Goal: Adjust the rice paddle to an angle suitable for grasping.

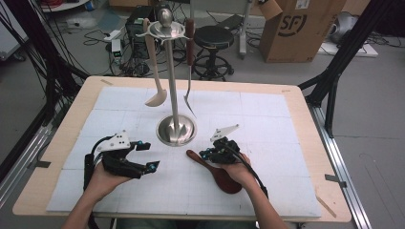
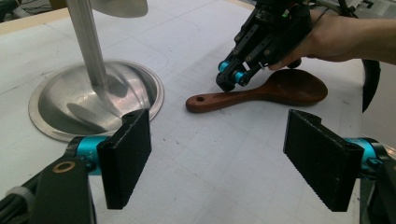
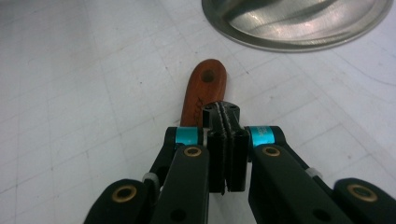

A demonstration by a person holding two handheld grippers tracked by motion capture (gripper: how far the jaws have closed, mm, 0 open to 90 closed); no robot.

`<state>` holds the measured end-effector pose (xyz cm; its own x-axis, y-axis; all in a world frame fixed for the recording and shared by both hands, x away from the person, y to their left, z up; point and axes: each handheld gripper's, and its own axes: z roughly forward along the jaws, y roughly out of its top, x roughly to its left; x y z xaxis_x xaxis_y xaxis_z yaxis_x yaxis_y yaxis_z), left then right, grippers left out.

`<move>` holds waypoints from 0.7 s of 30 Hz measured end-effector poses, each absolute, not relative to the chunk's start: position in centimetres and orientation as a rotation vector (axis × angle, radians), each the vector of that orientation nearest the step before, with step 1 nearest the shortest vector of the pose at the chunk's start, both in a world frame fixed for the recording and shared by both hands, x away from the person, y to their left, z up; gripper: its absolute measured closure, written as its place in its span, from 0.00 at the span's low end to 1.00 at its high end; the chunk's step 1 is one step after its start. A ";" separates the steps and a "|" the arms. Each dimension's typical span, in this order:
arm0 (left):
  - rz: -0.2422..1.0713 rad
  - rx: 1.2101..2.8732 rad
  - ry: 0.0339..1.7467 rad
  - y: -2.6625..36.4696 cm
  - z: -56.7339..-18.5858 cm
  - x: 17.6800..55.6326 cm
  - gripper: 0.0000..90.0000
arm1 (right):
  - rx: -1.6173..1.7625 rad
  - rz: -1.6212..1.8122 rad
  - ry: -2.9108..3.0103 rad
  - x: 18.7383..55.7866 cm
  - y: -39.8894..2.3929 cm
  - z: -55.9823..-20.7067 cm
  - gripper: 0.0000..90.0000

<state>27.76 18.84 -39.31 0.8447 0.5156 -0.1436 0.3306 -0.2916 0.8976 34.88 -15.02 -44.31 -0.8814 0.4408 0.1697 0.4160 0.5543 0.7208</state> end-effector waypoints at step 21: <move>0.204 1.905 0.628 18.9 -39.3 27.8 0.27 | 0.667 1.213 2.868 35.2 -11.7 -44.2 1.00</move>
